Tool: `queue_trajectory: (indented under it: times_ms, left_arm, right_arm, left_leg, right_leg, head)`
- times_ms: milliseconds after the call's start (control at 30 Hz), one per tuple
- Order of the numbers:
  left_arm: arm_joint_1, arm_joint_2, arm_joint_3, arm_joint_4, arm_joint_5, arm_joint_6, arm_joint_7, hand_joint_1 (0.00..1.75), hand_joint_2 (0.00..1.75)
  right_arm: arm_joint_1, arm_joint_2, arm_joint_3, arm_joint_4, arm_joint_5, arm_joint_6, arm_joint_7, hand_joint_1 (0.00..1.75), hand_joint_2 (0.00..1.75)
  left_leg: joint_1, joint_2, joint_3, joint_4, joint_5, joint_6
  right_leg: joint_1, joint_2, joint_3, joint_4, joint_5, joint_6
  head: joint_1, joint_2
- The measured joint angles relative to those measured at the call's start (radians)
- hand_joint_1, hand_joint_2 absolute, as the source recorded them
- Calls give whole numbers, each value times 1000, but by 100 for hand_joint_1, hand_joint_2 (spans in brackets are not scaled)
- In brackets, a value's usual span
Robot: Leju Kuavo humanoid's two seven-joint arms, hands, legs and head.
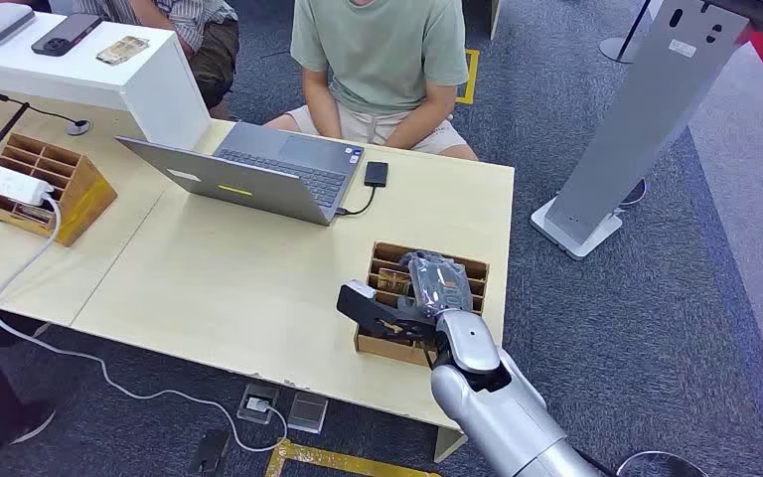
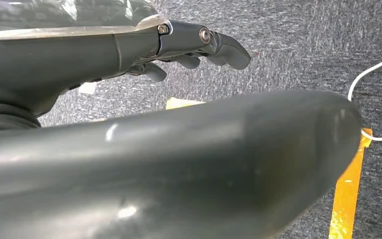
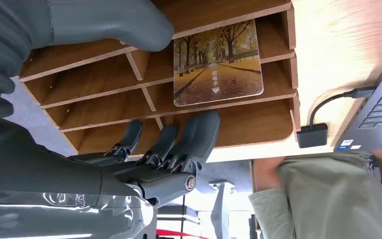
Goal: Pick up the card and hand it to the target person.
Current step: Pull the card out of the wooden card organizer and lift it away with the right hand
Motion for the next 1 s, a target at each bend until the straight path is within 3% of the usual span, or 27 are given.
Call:
queue_trajectory:
  times_ms: [1000]
  left_arm:
    - [0, 0, 0, 0, 18, -19, 32, 0, 0]
  right_arm:
    - [13, 17, 9, -9, 32, 16, -58, 91, 175]
  left_leg:
    - [0, 0, 0, 0, 0, 0]
  right_leg:
    - [0, 0, 0, 0, 0, 0]
  head:
    - [0, 0]
